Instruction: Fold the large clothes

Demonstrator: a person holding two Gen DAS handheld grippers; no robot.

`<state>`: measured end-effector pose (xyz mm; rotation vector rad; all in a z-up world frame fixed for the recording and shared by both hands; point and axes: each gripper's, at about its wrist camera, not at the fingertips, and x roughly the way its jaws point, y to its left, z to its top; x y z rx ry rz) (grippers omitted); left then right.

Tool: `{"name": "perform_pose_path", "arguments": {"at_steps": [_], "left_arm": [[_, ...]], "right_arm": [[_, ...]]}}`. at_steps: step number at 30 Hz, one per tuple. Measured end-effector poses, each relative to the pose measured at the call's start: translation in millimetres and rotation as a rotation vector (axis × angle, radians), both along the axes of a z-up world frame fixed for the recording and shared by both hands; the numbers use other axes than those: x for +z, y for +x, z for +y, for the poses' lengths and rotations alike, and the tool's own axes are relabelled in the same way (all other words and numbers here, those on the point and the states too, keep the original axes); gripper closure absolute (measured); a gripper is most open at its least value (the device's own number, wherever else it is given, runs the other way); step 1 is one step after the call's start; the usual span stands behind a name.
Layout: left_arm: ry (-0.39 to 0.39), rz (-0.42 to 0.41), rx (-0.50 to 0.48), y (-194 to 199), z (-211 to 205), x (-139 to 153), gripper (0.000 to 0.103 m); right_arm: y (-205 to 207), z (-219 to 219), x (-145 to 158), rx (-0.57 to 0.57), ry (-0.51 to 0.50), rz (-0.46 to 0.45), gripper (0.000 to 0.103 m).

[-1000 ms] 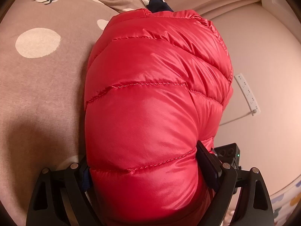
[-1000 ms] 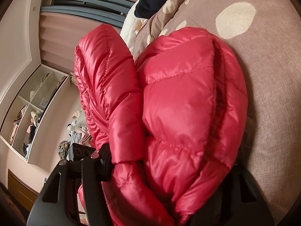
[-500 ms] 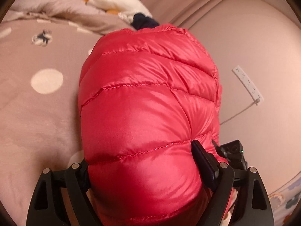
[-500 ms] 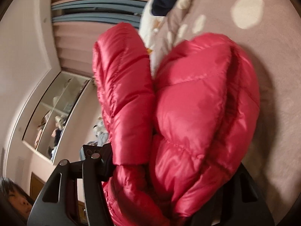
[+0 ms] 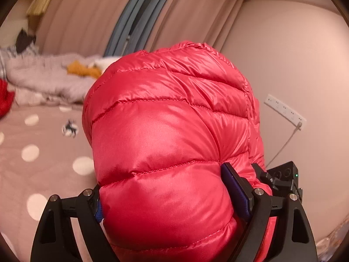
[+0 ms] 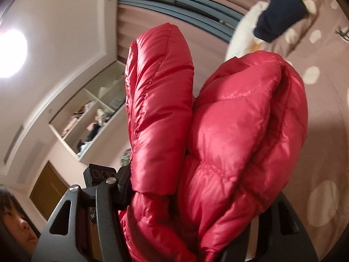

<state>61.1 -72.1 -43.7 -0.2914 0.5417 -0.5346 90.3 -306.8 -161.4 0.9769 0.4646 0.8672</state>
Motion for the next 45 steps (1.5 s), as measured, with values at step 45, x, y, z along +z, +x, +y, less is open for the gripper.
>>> {"name": "perform_pose_path", "arguments": {"at_steps": [45], "left_arm": [[0.303, 0.156, 0.340, 257, 111, -225, 0.010]], "right_arm": [[284, 138, -176, -0.117, -0.703, 0.357, 0.039]]}}
